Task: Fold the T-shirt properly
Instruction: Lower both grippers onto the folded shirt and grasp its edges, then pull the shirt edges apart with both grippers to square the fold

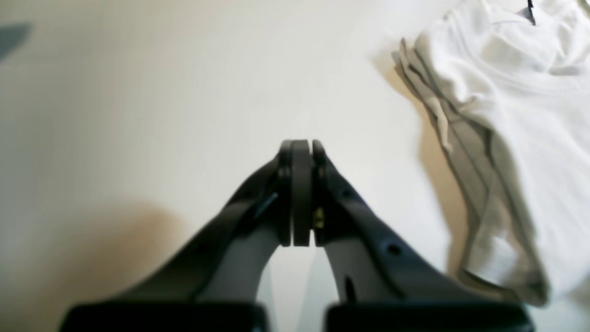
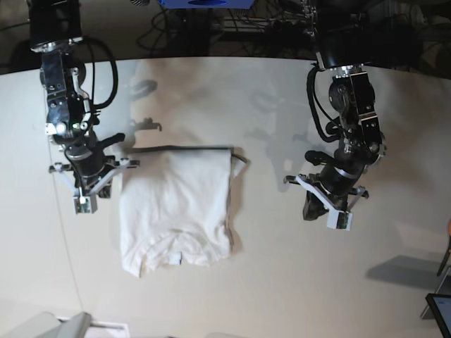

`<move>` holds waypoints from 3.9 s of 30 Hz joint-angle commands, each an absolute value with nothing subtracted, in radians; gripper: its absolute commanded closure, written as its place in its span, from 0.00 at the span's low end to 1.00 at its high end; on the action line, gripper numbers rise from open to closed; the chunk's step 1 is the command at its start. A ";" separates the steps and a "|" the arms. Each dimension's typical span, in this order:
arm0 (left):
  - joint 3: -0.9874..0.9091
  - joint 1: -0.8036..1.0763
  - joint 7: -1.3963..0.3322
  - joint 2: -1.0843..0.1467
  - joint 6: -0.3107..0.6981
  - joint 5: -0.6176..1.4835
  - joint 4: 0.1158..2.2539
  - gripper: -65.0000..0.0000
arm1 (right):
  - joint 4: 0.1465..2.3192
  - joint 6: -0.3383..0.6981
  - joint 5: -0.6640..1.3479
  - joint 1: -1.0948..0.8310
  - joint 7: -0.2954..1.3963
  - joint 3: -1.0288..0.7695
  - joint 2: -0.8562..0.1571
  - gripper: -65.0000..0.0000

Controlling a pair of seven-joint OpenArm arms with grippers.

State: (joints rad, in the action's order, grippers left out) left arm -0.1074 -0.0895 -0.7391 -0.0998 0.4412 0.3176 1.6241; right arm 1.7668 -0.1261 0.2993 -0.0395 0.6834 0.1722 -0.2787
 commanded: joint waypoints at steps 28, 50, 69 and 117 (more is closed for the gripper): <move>0.194 -0.348 -0.475 0.131 0.446 0.332 1.194 1.00 | 1.466 0.153 0.305 0.283 0.619 0.166 -0.170 1.00; 0.185 -0.375 -0.412 0.071 0.444 0.337 0.941 1.00 | 1.119 0.274 0.305 0.291 0.372 0.166 -0.177 1.00; 0.182 -0.456 -0.377 0.148 0.441 0.335 1.024 1.00 | 1.141 0.277 0.303 0.420 0.366 0.168 -0.174 1.00; 0.306 -0.147 -0.435 0.062 0.380 0.331 1.218 1.00 | 1.253 0.305 0.303 0.079 0.242 0.119 -0.157 1.00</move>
